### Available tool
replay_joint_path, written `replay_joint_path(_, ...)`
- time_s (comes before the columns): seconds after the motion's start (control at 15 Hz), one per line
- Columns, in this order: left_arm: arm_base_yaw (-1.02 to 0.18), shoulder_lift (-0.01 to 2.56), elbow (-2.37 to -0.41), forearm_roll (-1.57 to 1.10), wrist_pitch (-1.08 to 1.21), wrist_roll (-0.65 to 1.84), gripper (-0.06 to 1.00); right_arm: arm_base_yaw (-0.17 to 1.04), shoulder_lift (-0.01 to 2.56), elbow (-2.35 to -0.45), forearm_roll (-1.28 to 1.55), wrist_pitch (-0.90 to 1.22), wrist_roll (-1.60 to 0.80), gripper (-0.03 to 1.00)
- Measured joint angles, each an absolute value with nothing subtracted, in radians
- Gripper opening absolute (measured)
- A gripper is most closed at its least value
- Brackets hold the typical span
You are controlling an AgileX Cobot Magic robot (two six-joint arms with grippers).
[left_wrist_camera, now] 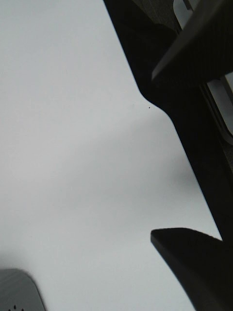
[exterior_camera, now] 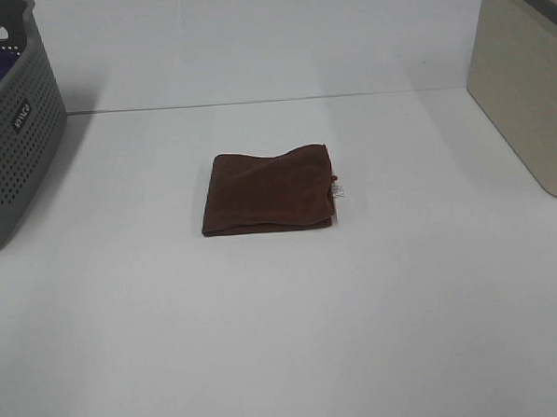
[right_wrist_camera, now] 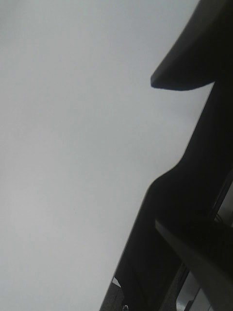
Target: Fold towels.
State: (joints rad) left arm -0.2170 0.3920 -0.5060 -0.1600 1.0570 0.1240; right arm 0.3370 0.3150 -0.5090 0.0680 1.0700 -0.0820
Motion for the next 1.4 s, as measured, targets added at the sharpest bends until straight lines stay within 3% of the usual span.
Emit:
replay_joint_path(0.47,-0.203,0.391,-0.506,-0.161,1.057,0.124,0.75,0.336,0.315,-0.509,0.068,1.069,-0.087,0.68)
replay_joint_path(0.73,-0.048,0.305,-0.506,-0.160,1.057,0.126,0.75,0.170,0.304,-0.509,0.085,1.068,-0.087,0.68)
replay_joint_path(0.93,-0.023,0.161,-0.500,-0.159,1.057,0.127,0.75,0.036,0.171,-0.508,0.085,1.064,-0.087,0.68)
replay_joint_path(1.4,-0.023,-0.003,-0.500,-0.160,1.057,0.127,0.75,0.012,-0.005,-0.507,0.089,1.063,-0.087,0.68)
